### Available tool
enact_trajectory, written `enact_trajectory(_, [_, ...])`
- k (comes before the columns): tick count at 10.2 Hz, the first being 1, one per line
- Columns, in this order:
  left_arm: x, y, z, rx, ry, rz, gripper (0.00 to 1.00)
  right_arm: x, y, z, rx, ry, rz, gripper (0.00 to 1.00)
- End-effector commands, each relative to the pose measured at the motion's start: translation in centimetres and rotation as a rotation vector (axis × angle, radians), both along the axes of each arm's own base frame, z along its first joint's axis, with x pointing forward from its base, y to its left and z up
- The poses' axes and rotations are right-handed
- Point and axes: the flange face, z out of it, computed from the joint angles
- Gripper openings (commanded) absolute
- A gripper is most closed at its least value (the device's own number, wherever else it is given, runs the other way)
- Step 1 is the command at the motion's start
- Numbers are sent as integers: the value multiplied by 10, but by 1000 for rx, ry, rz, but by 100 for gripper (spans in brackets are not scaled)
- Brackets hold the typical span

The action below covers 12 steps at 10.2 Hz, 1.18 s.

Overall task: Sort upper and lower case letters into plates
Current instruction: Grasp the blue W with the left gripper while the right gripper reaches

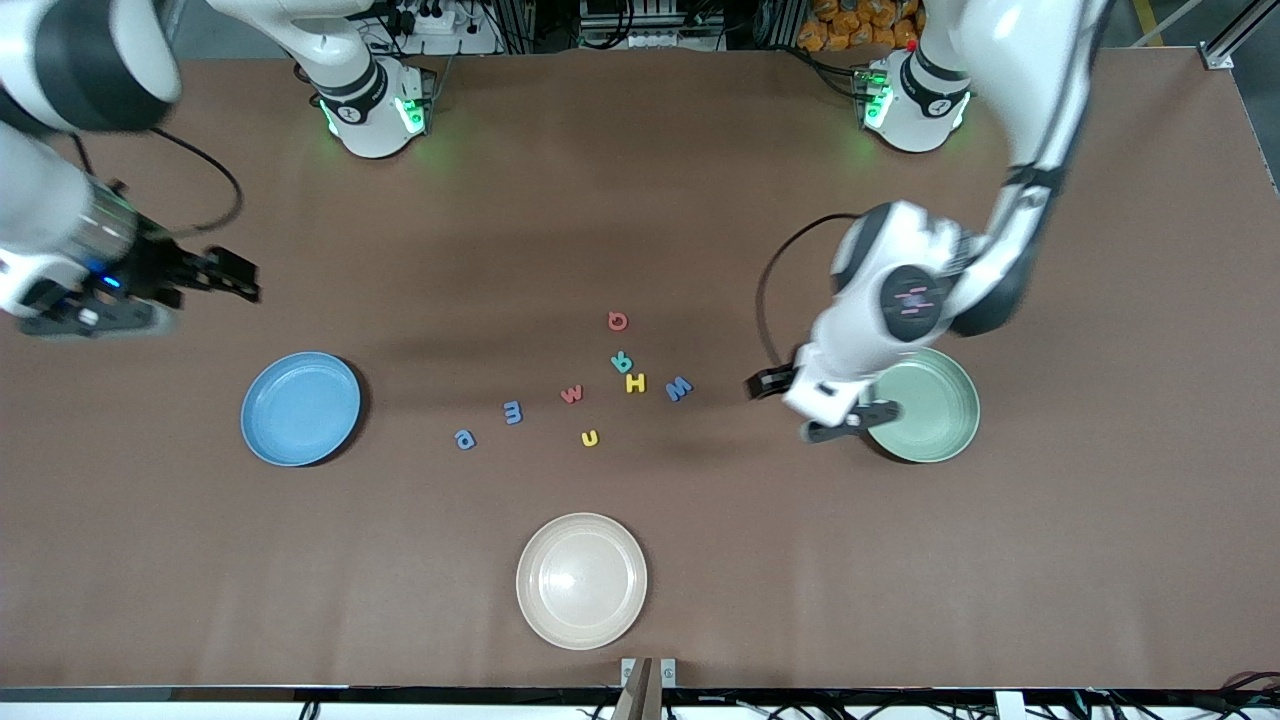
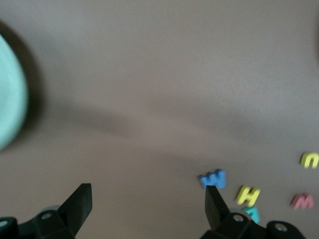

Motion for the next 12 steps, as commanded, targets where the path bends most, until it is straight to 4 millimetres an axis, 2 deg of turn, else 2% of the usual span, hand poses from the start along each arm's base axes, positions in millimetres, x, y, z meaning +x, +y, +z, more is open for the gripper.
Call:
enact_trajectory(1, [14,-59,-38,4,47,324,100,12,19,-23,19,1,26,100])
enact_trajectory(2, [17,-69,-55,11,66,414,100,17,30,-35,19,-1,43,100])
enact_trajectory(4, [4,-96,-76,38,9,489,100,28,44,-64,19,6,58,100])
enact_trajectory(6, [-2,-103,-105,49,1,514,100,36,60,-91,18,12,82,100])
enact_trajectory(8, [-11,-112,-110,53,0,474,100,42,74,-116,15,13,115,100])
enact_trajectory(10, [-23,-120,-124,71,5,406,100,46,95,-136,17,1,153,100])
enact_trajectory(11, [-34,-127,-130,80,14,386,100,49,100,-154,18,6,169,100])
enact_trajectory(12, [-37,-129,-135,86,17,380,100,52,106,-171,23,4,222,100])
